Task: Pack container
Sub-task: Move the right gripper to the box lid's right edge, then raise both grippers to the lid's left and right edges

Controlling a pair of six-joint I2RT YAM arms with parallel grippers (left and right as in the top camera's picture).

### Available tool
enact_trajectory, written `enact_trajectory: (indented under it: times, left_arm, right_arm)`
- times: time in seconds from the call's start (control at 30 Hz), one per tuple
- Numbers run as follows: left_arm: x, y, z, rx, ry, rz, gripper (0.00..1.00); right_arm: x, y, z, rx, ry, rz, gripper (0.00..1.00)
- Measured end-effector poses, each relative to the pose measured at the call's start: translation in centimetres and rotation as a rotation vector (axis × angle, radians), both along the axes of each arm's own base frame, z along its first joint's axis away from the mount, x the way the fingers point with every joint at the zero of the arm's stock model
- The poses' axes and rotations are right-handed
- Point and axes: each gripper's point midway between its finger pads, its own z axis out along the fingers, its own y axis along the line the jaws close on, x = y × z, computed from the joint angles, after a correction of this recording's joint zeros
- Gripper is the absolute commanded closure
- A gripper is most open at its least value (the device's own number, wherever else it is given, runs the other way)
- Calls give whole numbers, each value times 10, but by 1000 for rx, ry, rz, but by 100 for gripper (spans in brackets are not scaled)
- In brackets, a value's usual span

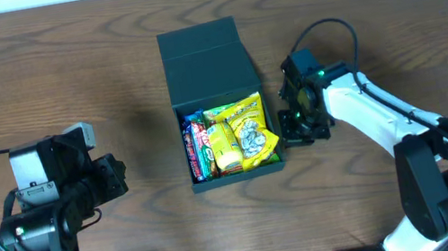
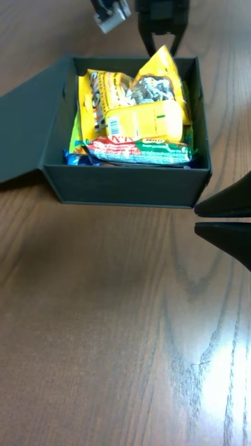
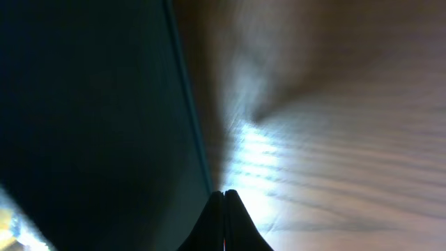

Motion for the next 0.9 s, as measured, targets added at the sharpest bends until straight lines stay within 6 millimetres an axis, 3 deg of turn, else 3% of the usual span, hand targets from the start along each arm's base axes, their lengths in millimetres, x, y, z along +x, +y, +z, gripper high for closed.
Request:
enact_trajectory:
  times: [0.4, 0.6, 0.8, 0.9]
  left_arm:
    - [2, 0, -7, -6, 35, 3, 94]
    - [6, 1, -6, -3, 18, 2, 95]
    - [29, 0, -6, -15, -25, -9, 95]
    - [50, -5, -23, -63, 7, -34, 94]
  right_arm:
    - [-28, 39, 0, 57, 34, 125, 99]
    - [-33, 45, 0, 63, 38, 147, 99]
    - [-17, 38, 1, 89, 8, 97, 99]
    - [4, 25, 2, 101, -36, 31, 99]
